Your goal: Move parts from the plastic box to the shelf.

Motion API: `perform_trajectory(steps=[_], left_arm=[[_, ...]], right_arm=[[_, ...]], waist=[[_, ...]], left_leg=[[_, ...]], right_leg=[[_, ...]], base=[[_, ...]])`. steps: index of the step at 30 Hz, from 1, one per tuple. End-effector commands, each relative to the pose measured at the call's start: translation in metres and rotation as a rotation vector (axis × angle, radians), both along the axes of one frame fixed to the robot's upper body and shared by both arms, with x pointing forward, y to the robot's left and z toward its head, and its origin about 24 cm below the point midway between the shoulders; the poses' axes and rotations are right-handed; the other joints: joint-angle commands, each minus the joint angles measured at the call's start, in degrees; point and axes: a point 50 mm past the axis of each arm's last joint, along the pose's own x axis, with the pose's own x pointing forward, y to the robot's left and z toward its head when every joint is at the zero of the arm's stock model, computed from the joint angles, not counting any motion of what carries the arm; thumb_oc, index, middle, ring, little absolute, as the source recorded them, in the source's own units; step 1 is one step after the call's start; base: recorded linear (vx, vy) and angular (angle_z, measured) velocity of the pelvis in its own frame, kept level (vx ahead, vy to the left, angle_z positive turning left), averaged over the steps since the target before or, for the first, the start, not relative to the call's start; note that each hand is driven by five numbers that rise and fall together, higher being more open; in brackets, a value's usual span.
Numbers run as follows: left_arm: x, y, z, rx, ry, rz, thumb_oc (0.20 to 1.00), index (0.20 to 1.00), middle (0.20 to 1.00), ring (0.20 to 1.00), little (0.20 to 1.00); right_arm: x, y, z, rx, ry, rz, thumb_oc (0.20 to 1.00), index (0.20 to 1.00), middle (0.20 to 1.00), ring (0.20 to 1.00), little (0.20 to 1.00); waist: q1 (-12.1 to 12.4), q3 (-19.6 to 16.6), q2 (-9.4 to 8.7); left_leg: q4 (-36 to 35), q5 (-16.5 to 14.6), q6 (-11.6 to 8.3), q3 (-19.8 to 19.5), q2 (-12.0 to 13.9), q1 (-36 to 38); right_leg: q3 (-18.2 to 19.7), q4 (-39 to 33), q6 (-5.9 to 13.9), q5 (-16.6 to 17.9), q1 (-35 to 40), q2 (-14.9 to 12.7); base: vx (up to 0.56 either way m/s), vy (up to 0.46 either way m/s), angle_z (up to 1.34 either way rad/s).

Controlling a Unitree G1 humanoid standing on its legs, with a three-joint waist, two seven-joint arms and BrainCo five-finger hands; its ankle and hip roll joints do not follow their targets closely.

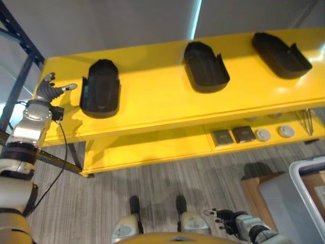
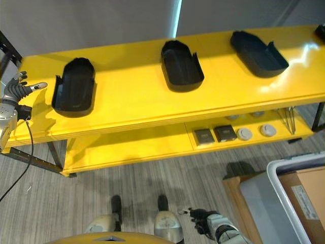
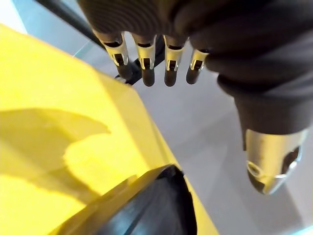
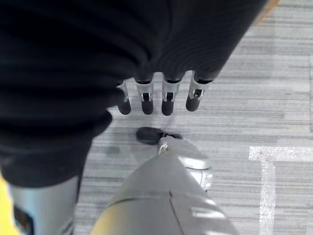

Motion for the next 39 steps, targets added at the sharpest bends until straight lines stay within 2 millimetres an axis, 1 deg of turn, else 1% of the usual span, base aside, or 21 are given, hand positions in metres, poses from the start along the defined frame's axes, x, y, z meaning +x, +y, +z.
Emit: perform_trajectory(steps=[1, 3, 4, 5, 7, 8, 9, 11, 13, 17, 18, 21, 24, 25, 29, 32, 33, 36, 39], left_arm=[[-0.017, -0.012, 0.058, 0.082, -0.348, -0.042, 1.000, 1.000, 1.000, 1.000, 1.000], [-0.026, -0.024, 0.051, 0.025, -0.404, -0.105, 1.000, 1.000, 1.000, 1.000, 1.000], [-0.035, -0.030, 0.042, 0.001, -0.435, -0.149, 1.000, 1.000, 1.000, 1.000, 1.000], [-0.039, -0.036, 0.039, -0.011, -0.448, -0.174, 1.000, 1.000, 1.000, 1.000, 1.000], [-0.049, -0.051, 0.024, -0.065, -0.452, -0.235, 1.000, 1.000, 1.000, 1.000, 1.000], [-0.057, -0.065, 0.003, -0.182, -0.425, -0.313, 0.329, 0.329, 0.329, 0.329, 0.329], [-0.061, -0.071, -0.005, -0.201, -0.410, -0.345, 0.200, 0.200, 0.200, 0.200, 0.200], [-0.068, -0.084, -0.019, -0.215, -0.373, -0.419, 0.200, 0.200, 0.200, 0.200, 0.200], [-0.079, -0.100, -0.037, -0.282, -0.337, -0.507, 0.200, 0.200, 0.200, 0.200, 0.200], [-0.089, -0.113, -0.051, -0.349, -0.316, -0.571, 0.200, 0.200, 0.200, 0.200, 0.200], [-0.092, -0.118, -0.054, -0.350, -0.324, -0.611, 0.200, 0.200, 0.200, 0.200, 0.200], [-0.092, -0.122, -0.054, -0.352, -0.333, -0.643, 0.200, 0.200, 0.200, 0.200, 0.200], [-0.091, -0.131, -0.053, -0.385, -0.358, -0.678, 0.200, 0.200, 0.200, 0.200, 0.200], [-0.089, -0.134, -0.049, -0.399, -0.392, -0.678, 0.200, 0.200, 0.200, 0.200, 0.200], [-0.085, -0.138, -0.040, -0.400, -0.449, -0.671, 0.200, 0.200, 0.200, 0.200, 0.200], [-0.080, -0.140, -0.030, -0.398, -0.485, -0.652, 0.200, 0.200, 0.200, 0.200, 0.200], [-0.075, -0.141, -0.021, -0.387, -0.519, -0.639, 0.200, 0.200, 0.200, 0.200, 0.200], [-0.070, -0.142, -0.012, -0.376, -0.551, -0.621, 0.200, 0.200, 0.200, 0.200, 0.200], [-0.063, -0.140, 0.002, -0.371, -0.597, -0.599, 0.200, 0.200, 0.200, 0.200, 0.200]], right_arm=[[-0.023, 0.004, -0.009, 0.022, 0.097, 0.038, 1.000, 1.000, 1.000, 1.000, 1.000], [-0.028, 0.008, -0.012, 0.028, 0.117, 0.029, 1.000, 1.000, 1.000, 1.000, 1.000], [-0.032, 0.009, -0.013, 0.033, 0.126, 0.027, 1.000, 1.000, 1.000, 1.000, 1.000], [-0.033, 0.011, -0.014, 0.038, 0.128, 0.022, 1.000, 1.000, 1.000, 1.000, 1.000], [-0.036, 0.015, -0.016, 0.049, 0.131, 0.015, 1.000, 1.000, 1.000, 1.000, 1.000], [-0.036, 0.019, -0.017, 0.055, 0.128, 0.003, 1.000, 1.000, 1.000, 1.000, 1.000], [-0.037, 0.020, -0.017, 0.057, 0.128, -0.002, 1.000, 1.000, 1.000, 1.000, 1.000], [-0.034, 0.023, -0.018, 0.064, 0.119, -0.016, 1.000, 1.000, 1.000, 1.000, 1.000], [-0.028, 0.023, -0.016, 0.064, 0.104, -0.022, 1.000, 1.000, 1.000, 1.000, 1.000], [-0.017, 0.021, -0.013, 0.064, 0.069, -0.064, 1.000, 1.000, 1.000, 1.000, 1.000], [-0.009, 0.020, -0.010, 0.061, 0.051, -0.067, 1.000, 1.000, 1.000, 1.000, 1.000], [-0.004, 0.018, -0.008, 0.058, 0.035, -0.067, 1.000, 1.000, 1.000, 1.000, 1.000], [0.005, 0.014, -0.004, 0.042, 0.005, -0.086, 1.000, 1.000, 1.000, 1.000, 1.000], [0.010, 0.014, -0.003, 0.033, -0.009, -0.084, 1.000, 1.000, 1.000, 1.000, 1.000], [0.013, 0.013, -0.001, 0.022, -0.011, -0.069, 1.000, 1.000, 1.000, 1.000, 1.000], [0.014, 0.014, -0.001, 0.017, -0.019, -0.067, 1.000, 1.000, 1.000, 1.000, 1.000], [0.017, 0.015, 0.000, 0.017, -0.029, -0.063, 1.000, 1.000, 1.000, 1.000, 1.000], [0.020, 0.016, 0.001, 0.018, -0.036, -0.058, 1.000, 1.000, 1.000, 1.000, 1.000], [0.024, 0.018, 0.002, 0.020, -0.050, -0.043, 1.000, 1.000, 1.000, 1.000, 1.000]], waist=[[2.2, -2.0, -1.09], [3.3, -2.3, -1.56], [3.9, -2.4, -1.75], [4.4, -2.4, -1.94], [5.5, -2.2, -2.23], [6.6, -2.0, -2.37], [6.9, -1.9, -2.38], [7.8, -1.5, -2.46], [9.2, -0.6, -2.17], [10.4, 0.8, -1.48], [10.7, 1.7, -1.10], [10.7, 2.7, -0.77], [10.3, 4.7, -0.04], [9.8, 5.6, 0.20], [8.9, 7.0, 0.40], [8.1, 8.0, 0.37], [7.5, 8.8, 0.31], [6.9, 9.4, 0.22], [5.9, 10.6, 0.11]], left_leg=[[0.2, -8.3, 2.98, -1.0, -4.1, 3.4], [0.0, -8.4, 3.04, -1.8, -4.2, 3.7], [0.0, -8.5, 3.07, -2.4, -4.3, 3.7], [0.0, -8.6, 3.09, -2.7, -4.3, 3.7], [0.0, -8.7, 3.18, -3.7, -4.5, 3.6], [0.0, -8.4, 3.26, -4.5, -4.7, 3.1], [0.0, -8.9, 3.28, -4.8, -4.8, 3.3], [0.0, -8.9, 3.36, -5.3, -4.9, 3.0], [0.0, -8.8, 3.37, -5.9, -4.9, 2.3], [0.0, -8.5, 3.29, -6.5, -5.0, 1.3], [0.0, -8.3, 3.26, -6.5, -4.9, 0.6], [0.0, -8.0, 3.24, -6.5, -4.9, -0.1], [0.0, -7.8, 3.28, -6.6, -5.0, -1.3], [0.0, -7.6, 3.29, -6.3, -5.0, -2.0], [0.0, -7.3, 3.37, -5.8, -4.9, -3.0], [0.0, -7.1, 3.47, -5.3, -4.8, -3.8], [0.0, -7.0, 3.56, -4.9, -4.7, -4.5], [0.0, -6.9, 3.60, -4.5, -4.6, -5.0], [0.0, -6.8, 3.69, -3.9, -4.4, -5.7]], right_leg=[[0.3, 1.5, -2.02, -7.0, 1.6, 1.3], [-0.2, 1.1, -2.09, -7.1, 2.2, 1.4], [-0.5, 1.0, -2.21, -7.3, 2.6, 1.5], [-0.8, 1.0, -2.32, -7.4, 2.8, 1.5], [-1.3, 0.9, -2.50, -7.6, 3.0, 1.6], [-1.9, 0.9, -2.65, -7.5, 2.8, 1.6], [-2.0, 0.8, -2.62, -7.9, 3.1, 1.6], [-2.4, 0.8, -2.71, -8.0, 3.0, 1.6], [-3.3, 0.9, -2.98, -8.1, 2.5, 1.6], [-4.1, 1.0, -3.15, -8.0, 1.8, 1.5], [-4.3, 1.2, -3.17, -8.0, 1.1, 1.4], [-4.4, 1.4, -3.21, -7.8, 0.2, 1.3], [-4.1, 1.5, -3.21, -7.4, -1.2, 1.2], [-3.7, 1.6, -3.17, -7.2, -2.2, 1.2], [-2.9, 2.0, -3.15, -6.9, -3.7, 1.2], [-2.2, 2.1, -3.05, -6.6, -4.9, 1.2], [-1.5, 2.3, -2.97, -6.4, -5.8, 1.2], [-0.9, 2.5, -2.99, -6.3, -6.7, 1.3], [0.0, 2.9, -3.07, -6.1, -8.1, 1.5]], base=[[0.08, -0.055, 0.16], [0.05, -0.049, 0.21], [0.03, -0.041, 0.13], [0.02, -0.043, 0.12], [0.00, -0.041, 0.27], [0.00, -0.041, 0.27], [0.00, -0.038, 0.13], [-0.01, -0.025, 0.25], [-0.04, -0.023, 0.35], [-0.07, -0.002, 0.21], [-0.11, -0.003, 0.17], [-0.07, -0.001, 0.11], [-0.09, 0.001, 0.00], [-0.08, 0.017, -0.07], [-0.04, 0.012, -0.12], [-0.01, 0.004, -0.14], [-0.02, -0.001, -0.08], [0.00, -0.001, -0.02], [0.00, -0.001, -0.02]])
